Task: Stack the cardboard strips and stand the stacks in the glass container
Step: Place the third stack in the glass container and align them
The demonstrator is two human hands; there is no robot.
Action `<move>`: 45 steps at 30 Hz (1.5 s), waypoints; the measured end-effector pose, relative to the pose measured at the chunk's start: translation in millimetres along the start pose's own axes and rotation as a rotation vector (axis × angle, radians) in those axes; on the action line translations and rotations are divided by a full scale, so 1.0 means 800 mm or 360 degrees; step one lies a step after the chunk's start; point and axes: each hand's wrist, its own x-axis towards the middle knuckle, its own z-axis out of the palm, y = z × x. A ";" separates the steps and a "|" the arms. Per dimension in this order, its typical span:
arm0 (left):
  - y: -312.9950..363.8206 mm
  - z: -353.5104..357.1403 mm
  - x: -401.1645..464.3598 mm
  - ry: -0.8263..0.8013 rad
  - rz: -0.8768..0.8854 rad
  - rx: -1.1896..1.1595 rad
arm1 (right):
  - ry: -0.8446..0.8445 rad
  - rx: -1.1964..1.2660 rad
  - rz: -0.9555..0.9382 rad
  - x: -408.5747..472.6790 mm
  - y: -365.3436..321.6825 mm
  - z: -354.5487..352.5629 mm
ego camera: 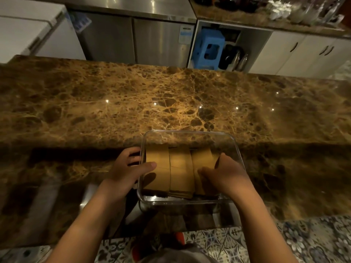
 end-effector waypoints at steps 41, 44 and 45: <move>-0.005 0.018 0.011 0.0325 0.0098 0.0099 | -0.0027 -0.0057 -0.0264 0.012 -0.008 0.018; -0.006 0.019 0.013 0.0312 0.0090 0.0074 | -0.0064 -0.0124 -0.0255 0.011 -0.009 0.021; -0.007 0.018 0.013 0.0317 0.0089 0.0079 | -0.0058 -0.0112 -0.0243 0.012 -0.009 0.020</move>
